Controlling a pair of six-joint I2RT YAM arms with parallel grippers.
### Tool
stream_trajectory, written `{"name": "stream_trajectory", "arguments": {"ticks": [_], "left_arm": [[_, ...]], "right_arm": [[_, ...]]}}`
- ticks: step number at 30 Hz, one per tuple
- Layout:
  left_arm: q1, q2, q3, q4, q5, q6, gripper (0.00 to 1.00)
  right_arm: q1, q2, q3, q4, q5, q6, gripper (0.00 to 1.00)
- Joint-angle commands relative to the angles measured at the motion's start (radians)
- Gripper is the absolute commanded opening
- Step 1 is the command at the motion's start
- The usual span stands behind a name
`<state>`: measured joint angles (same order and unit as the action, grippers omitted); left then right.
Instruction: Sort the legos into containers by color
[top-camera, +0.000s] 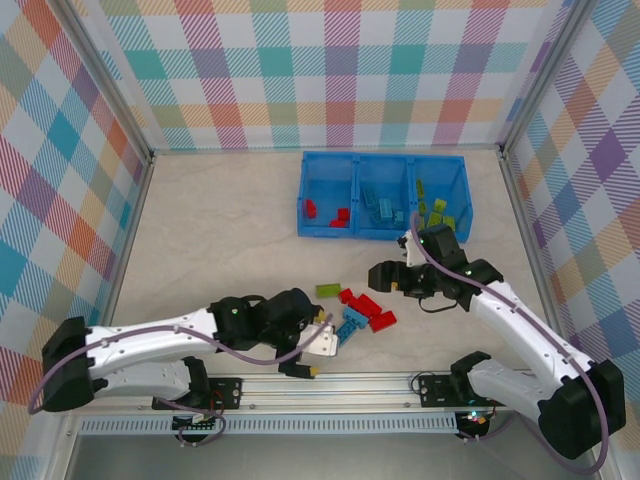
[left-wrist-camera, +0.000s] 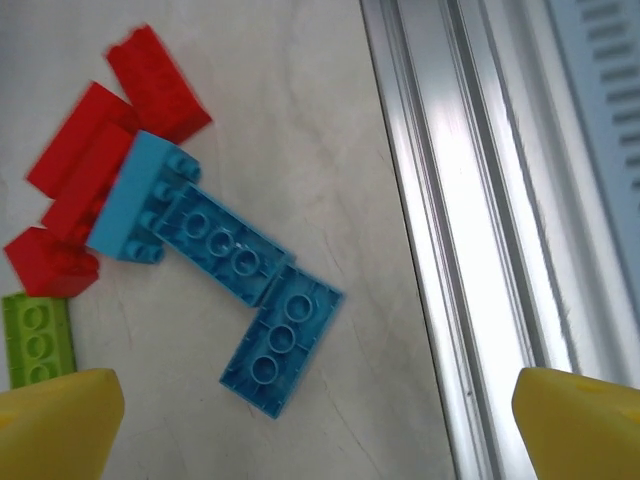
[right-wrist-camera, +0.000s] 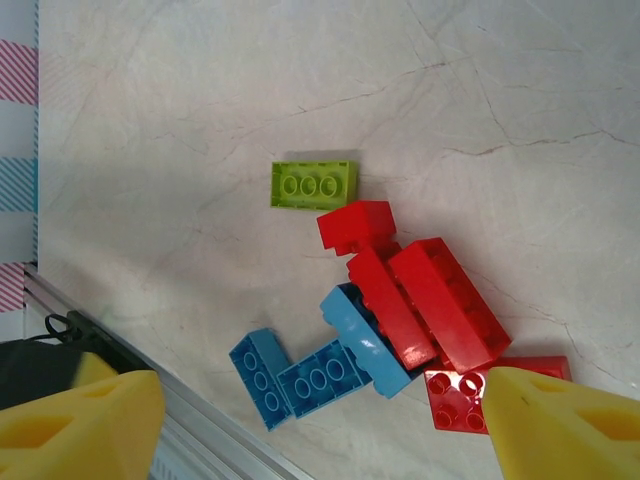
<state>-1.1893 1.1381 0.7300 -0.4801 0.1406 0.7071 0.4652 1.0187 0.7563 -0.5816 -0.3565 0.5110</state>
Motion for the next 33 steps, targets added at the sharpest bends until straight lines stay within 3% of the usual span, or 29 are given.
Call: {"name": "stream_trajectory", "arguments": {"ticks": [1,10,13,16,21,26,33], "left_arm": [[0.000,0.072,-0.027,0.084,0.030,0.179,1.00],[0.104,0.298,-0.008,0.193,0.032,0.205,0.95],[0.119,0.364,0.036,0.159,0.038,0.210,0.85],[0.121,0.398,0.048,0.146,0.042,0.207,0.83],[0.123,0.422,0.055,0.144,0.034,0.199,0.61],[0.123,0.414,0.051,0.128,0.027,0.202,0.31],[0.125,0.255,0.006,0.169,0.054,0.171,0.30]], "right_arm": [[0.003,-0.007,0.027,0.030,-0.001,-0.024,0.84],[0.003,-0.074,-0.044,0.036,-0.006,-0.034,0.85],[0.002,-0.100,-0.061,0.019,0.005,-0.037,0.85],[0.002,-0.134,-0.087,0.029,0.003,-0.018,0.84],[0.002,-0.167,-0.114,0.043,0.006,0.004,0.83],[0.003,-0.166,-0.111,0.035,0.016,0.010,0.83],[0.003,-0.175,-0.117,0.022,-0.025,0.025,0.82]]}}
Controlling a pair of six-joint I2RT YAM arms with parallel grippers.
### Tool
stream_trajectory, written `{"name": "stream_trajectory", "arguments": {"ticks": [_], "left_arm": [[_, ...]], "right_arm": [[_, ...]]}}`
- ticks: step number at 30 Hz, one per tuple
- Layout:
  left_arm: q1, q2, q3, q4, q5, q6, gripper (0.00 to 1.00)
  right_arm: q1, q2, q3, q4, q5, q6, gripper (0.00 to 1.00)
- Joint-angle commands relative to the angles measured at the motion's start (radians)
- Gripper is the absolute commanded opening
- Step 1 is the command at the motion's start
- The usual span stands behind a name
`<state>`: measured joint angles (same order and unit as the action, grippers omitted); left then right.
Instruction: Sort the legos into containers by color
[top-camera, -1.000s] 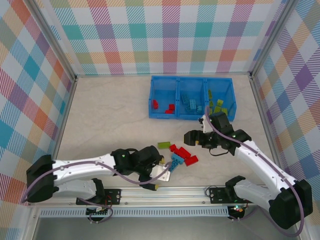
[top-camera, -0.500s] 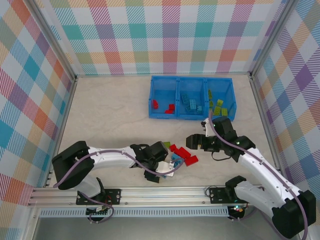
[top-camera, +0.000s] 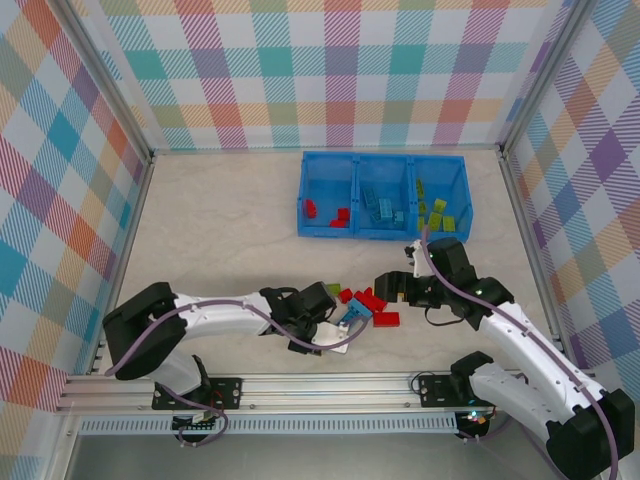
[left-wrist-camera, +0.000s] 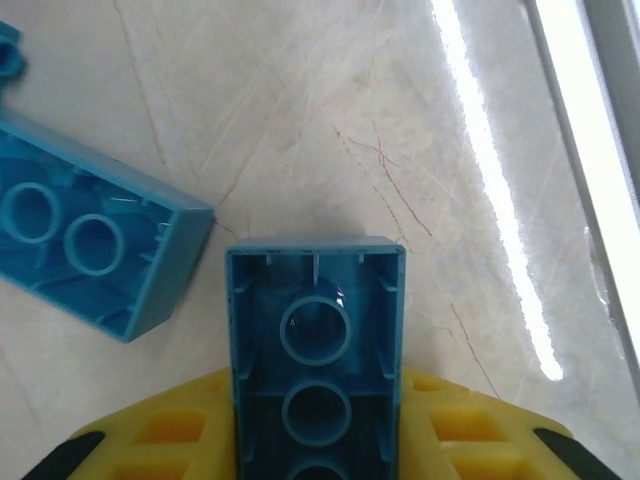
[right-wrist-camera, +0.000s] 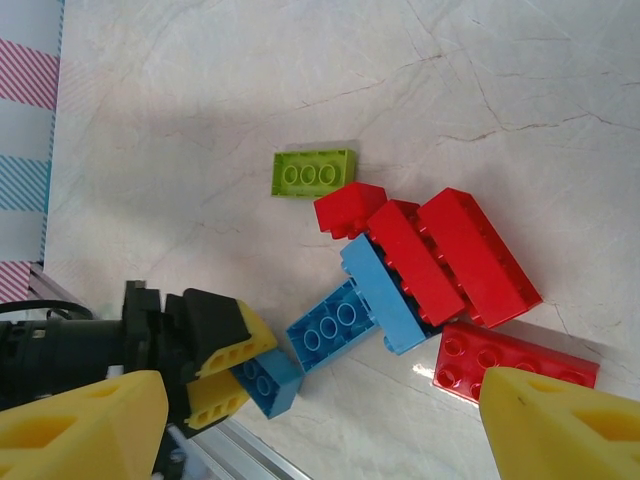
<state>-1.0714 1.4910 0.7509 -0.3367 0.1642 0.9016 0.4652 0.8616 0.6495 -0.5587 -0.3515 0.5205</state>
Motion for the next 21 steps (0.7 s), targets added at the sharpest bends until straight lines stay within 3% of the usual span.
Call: {"name": "stream_trajectory", "arguments": {"ticks": [1,5,8,13,16,21], "left_arm": [[0.011,-0.137,-0.018,0.047,0.034,-0.046,0.30],[0.043,-0.230,0.011,0.202,-0.014,-0.181,0.30],[0.078,-0.178,0.101,0.295,-0.076,-0.280,0.33],[0.146,0.104,0.387,0.363,-0.206,-0.412,0.33],[0.201,0.289,0.597,0.370,-0.183,-0.484,0.33],[0.238,0.566,0.941,0.291,-0.270,-0.444,0.36]], "right_arm": [[0.003,-0.023,-0.011,0.001,-0.043,0.015,0.82],[0.002,-0.077,-0.016,0.043,-0.032,0.051,0.81],[0.001,-0.163,-0.031,0.067,0.109,0.105,0.79],[0.001,-0.290,-0.055,0.045,0.332,0.191,0.78],[0.001,-0.320,-0.053,0.039,0.357,0.198,0.77],[0.001,-0.279,-0.010,-0.007,0.320,0.177,0.77]]}}
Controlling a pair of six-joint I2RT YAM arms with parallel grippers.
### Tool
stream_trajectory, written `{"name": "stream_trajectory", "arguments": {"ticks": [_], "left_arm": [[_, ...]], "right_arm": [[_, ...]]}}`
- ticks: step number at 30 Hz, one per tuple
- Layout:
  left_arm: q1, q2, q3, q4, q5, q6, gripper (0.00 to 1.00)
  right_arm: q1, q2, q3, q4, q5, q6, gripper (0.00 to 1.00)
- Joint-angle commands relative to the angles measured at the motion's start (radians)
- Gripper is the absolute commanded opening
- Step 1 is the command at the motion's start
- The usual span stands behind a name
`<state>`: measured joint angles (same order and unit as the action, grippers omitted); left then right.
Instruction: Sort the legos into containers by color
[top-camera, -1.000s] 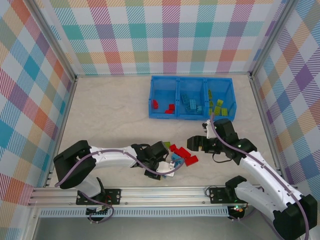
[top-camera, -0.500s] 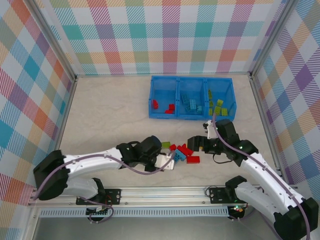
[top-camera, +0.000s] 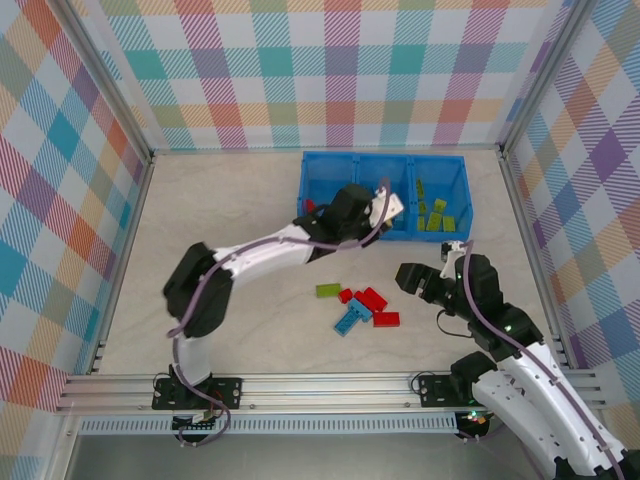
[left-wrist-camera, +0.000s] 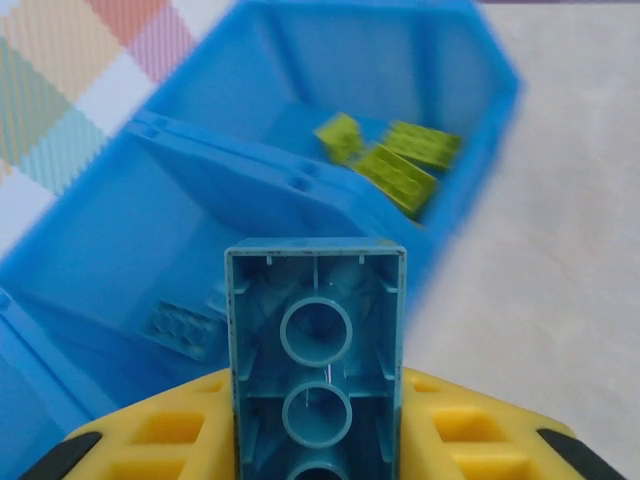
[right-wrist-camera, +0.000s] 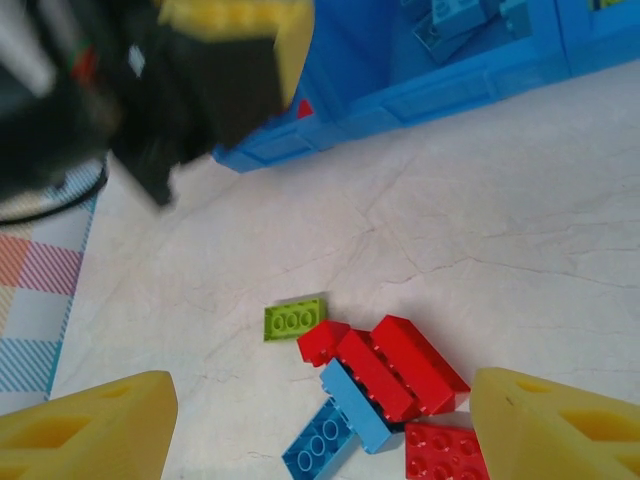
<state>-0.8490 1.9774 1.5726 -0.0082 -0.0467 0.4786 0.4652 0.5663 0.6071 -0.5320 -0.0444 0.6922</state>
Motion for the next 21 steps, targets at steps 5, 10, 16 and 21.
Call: {"name": "stream_trajectory", "arguments": {"ticks": [5,10,16,21], "left_arm": [[0.032,0.236,0.317,-0.067,-0.080,-0.033,0.54],[0.033,0.206,0.315,-0.037,-0.037,-0.067,0.79],[0.020,-0.125,-0.032,0.138,0.042,-0.139,0.79],[-0.014,-0.503,-0.378,0.170,0.112,-0.115,0.81]], "right_arm": [[0.001,0.009,0.035,-0.063,-0.012,0.009,0.77],[0.001,-0.027,0.039,-0.143,0.026,-0.003,0.78],[0.000,0.019,0.041,-0.159,0.025,-0.065,0.80],[0.003,0.200,0.050,-0.110,-0.056,-0.154,0.80]]}}
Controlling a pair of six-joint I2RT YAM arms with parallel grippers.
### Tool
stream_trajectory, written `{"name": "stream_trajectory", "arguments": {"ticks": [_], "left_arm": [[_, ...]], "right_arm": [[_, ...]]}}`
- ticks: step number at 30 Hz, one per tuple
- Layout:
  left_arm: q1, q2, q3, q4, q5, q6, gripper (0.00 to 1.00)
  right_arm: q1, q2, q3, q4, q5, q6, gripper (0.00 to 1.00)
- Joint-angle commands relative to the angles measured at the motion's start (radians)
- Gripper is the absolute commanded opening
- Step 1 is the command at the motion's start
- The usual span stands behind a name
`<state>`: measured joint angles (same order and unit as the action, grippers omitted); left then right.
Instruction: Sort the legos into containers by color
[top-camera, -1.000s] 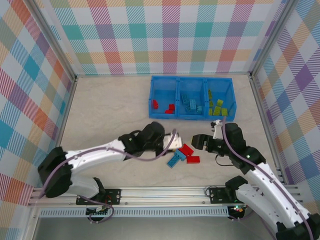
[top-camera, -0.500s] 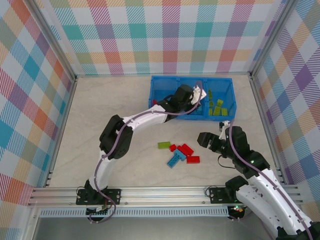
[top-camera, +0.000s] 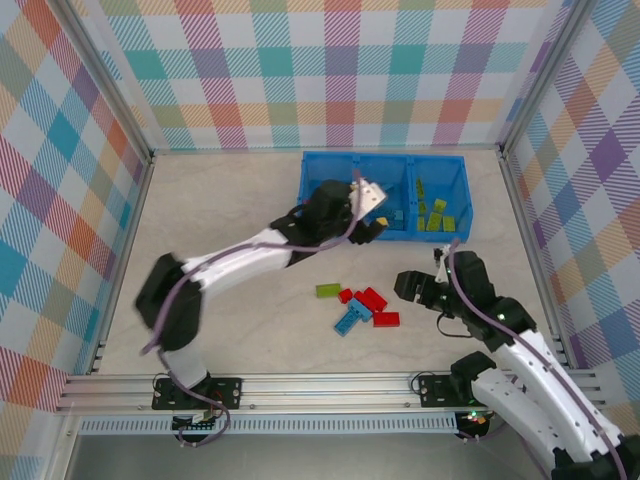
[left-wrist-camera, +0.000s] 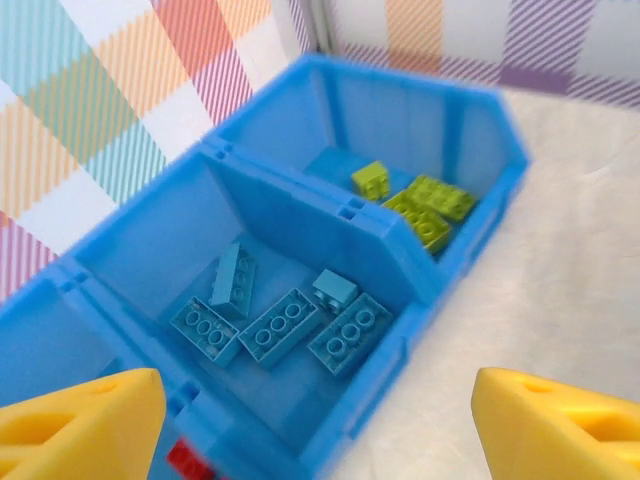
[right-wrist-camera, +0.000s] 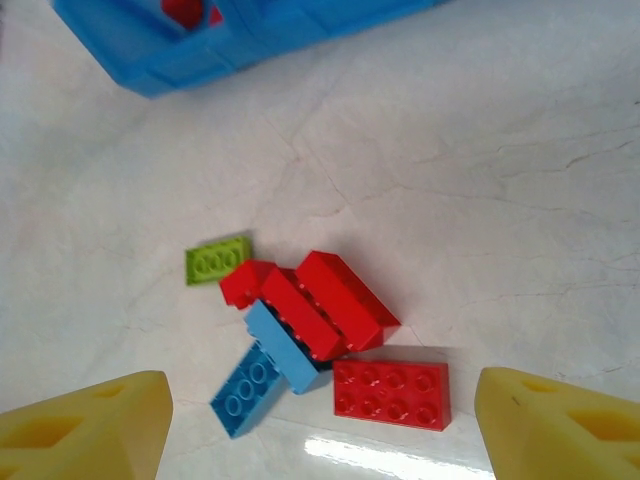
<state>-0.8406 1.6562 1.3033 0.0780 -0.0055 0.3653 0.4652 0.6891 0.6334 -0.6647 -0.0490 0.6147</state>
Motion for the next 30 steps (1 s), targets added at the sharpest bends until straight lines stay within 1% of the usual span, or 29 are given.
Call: {"name": "stream_trajectory", "arguments": {"ticks": [1,4,7,11,13,16,18,21,25,30], "left_arm": [[-0.032,-0.261,-0.166,0.056,0.081,0.019,0.81],[-0.062,-0.477,-0.281,-0.084,0.100,0.089,0.82],[-0.077,-0.666,-0.340,-0.274,0.134,0.158,0.83],[-0.082,-0.826,-0.342,-0.578,0.194,0.279,0.85],[-0.081,-0.870,-0.362,-0.656,0.203,0.332,0.85],[-0.081,-0.914,-0.422,-0.681,0.186,0.371,0.87],[-0.081,-0.932,-0.456,-0.663,0.168,0.381,0.88],[-0.081,-0.934,-0.457,-0.655,0.167,0.391,0.88],[-0.081,-0.920,-0.449,-0.648,0.178,0.396,0.89],[-0.082,-0.924,-0.452,-0.659,0.178,0.393,0.89]], "right_arm": [[0.003,0.118,0.027,0.038,-0.076,-0.090,0.80],[0.014,0.260,0.036,0.082,-0.123,-0.127,0.80],[0.044,0.389,0.057,0.102,-0.123,-0.168,0.78],[0.097,0.547,0.102,0.102,-0.069,-0.195,0.72],[0.110,0.599,0.112,0.128,-0.066,-0.196,0.68],[0.112,0.645,0.118,0.141,-0.018,-0.198,0.56],[0.112,0.661,0.119,0.123,0.011,-0.207,0.52],[0.119,0.674,0.115,0.114,0.002,-0.217,0.51],[0.128,0.693,0.111,0.122,0.021,-0.211,0.45],[0.128,0.726,0.112,0.136,0.067,-0.212,0.45]]}}
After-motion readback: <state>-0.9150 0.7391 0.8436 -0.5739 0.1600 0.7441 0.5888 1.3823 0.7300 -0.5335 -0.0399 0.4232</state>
